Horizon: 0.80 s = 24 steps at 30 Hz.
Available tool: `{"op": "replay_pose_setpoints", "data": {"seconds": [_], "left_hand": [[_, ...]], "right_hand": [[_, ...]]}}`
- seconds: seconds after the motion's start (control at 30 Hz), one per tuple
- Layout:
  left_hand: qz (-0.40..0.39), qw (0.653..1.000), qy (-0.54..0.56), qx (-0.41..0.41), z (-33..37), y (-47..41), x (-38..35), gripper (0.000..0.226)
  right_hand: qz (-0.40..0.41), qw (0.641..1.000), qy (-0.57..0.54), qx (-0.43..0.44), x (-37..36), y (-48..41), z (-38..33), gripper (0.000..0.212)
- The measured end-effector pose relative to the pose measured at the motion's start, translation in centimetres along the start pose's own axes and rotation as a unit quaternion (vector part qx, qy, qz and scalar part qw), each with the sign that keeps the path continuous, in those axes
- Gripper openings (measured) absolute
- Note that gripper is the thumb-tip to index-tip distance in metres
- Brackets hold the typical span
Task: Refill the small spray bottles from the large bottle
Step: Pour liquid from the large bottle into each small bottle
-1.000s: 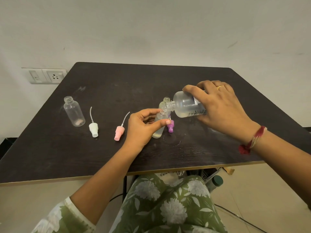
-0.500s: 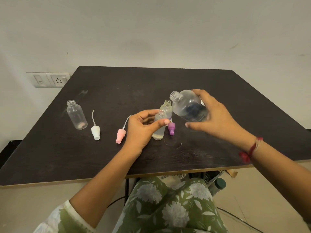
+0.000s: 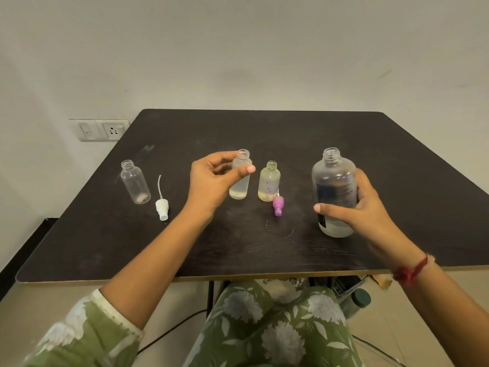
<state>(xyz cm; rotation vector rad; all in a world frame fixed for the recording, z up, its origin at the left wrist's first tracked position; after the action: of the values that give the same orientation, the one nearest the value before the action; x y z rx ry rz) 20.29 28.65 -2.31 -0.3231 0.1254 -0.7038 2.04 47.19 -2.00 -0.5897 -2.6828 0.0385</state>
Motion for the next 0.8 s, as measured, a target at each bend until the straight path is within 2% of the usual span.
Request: {"op": "replay_pose_setpoints", "data": {"seconds": [0.17, 0.5, 0.8], "left_hand": [[0.010, 0.999, -0.036, 0.010, 0.1, -1.1, 0.7, 0.025], [-0.001, 0.989, -0.107, 0.105, -1.7, -3.7, 1.0, 0.039], [-0.005, 0.983, -0.120, 0.137, -2.9, -3.4, 1.4, 0.041]], "right_hand": [[0.019, 1.000, -0.010, 0.008, 0.7, 0.3, -0.2, 0.073], [0.032, 0.999, -0.013, 0.016, 1.1, 0.8, -0.8, 0.072], [0.034, 0.999, -0.022, 0.017, 0.8, 0.8, -1.2, 0.079]]}}
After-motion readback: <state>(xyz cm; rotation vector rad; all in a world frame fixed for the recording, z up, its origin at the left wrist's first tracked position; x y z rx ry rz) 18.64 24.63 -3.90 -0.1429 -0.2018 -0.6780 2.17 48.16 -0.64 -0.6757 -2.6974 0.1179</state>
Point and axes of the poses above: each hand's wrist, its own y-axis away from the middle knuckle, its own x-axis out of the back of the hand, z = x × y, the point moved 1 cm from there along -y, towards the middle knuckle, and after that the axes turned 13 degrees about -z, right-handed, at the moved point
